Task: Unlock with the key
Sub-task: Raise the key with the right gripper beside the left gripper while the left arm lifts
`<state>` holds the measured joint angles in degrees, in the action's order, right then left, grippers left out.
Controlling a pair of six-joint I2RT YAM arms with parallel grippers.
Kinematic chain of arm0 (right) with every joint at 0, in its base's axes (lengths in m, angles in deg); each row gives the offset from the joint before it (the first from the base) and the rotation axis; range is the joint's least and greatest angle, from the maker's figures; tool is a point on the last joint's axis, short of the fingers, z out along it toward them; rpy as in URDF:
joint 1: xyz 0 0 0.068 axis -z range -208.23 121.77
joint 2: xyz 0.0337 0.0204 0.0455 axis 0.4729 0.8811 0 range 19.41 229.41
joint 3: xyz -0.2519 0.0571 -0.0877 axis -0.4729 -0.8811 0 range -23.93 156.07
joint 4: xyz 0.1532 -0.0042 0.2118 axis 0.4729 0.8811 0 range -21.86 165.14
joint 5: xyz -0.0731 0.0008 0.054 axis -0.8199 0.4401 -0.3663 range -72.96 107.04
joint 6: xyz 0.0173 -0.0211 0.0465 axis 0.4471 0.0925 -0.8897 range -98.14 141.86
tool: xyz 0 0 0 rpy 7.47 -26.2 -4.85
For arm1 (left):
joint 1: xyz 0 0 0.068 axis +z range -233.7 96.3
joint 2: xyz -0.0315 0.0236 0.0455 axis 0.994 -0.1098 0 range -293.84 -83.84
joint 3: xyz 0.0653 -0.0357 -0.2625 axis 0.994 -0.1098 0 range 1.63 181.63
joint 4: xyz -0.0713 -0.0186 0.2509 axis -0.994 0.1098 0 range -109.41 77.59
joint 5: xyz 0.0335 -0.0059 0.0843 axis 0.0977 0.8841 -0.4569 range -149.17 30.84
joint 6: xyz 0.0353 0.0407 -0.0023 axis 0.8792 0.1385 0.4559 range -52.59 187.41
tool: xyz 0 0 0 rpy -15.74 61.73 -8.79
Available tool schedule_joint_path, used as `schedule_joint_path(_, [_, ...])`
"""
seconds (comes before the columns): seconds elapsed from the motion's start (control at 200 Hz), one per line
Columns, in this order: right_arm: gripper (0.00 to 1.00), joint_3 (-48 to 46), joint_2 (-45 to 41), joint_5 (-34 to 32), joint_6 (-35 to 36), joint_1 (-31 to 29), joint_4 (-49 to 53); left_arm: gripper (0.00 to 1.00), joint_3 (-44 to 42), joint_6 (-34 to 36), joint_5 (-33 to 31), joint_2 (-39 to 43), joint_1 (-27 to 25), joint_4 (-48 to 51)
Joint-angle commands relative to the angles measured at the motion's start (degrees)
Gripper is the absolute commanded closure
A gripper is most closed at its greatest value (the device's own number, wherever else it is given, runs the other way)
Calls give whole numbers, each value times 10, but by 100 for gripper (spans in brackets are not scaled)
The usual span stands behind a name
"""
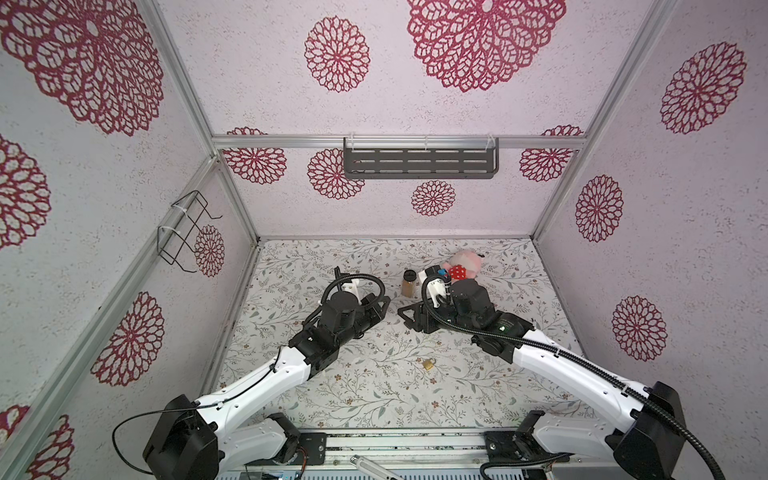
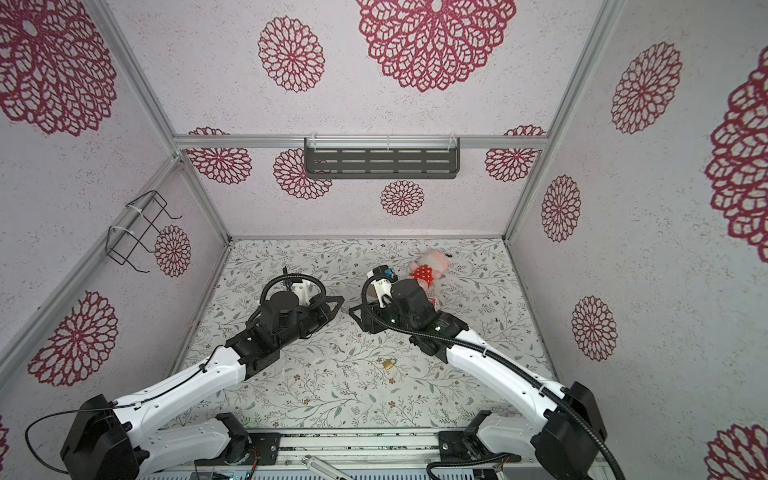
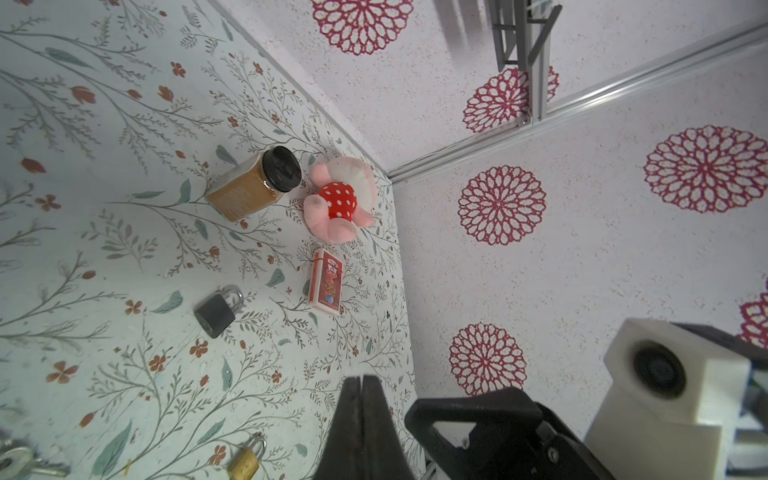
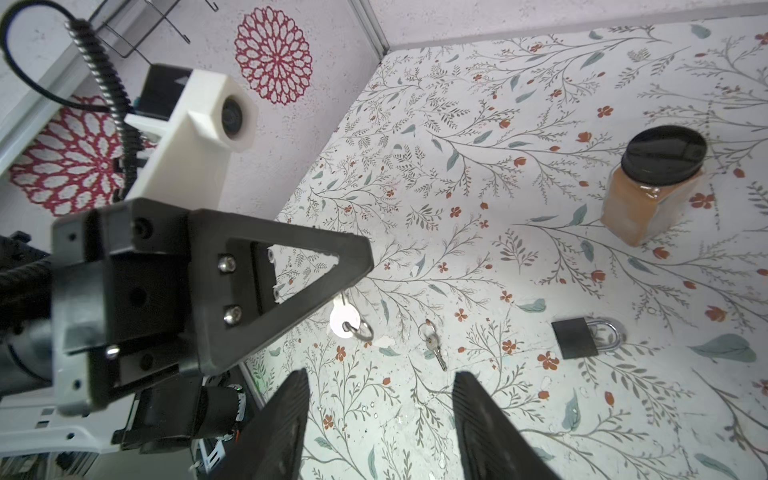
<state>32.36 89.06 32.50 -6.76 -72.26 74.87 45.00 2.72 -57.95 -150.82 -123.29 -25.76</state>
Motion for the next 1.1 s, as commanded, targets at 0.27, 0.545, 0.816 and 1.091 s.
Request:
schedule_joint_path(0.27, [42,-49,-31,172,-46,59,-130,100,7,172,76,-1,7,-159])
schedule_joint_path(0.545, [49,-72,-35,213,-89,89,-217,100,24,195,100,-9,11,-159])
schedule_joint_path(0.816, [56,-73,-28,243,-124,88,-280,100,34,189,123,-26,10,-178])
schedule_joint_path(1.091, [62,-58,-20,252,-142,89,-293,100,31,178,129,-25,9,-203])
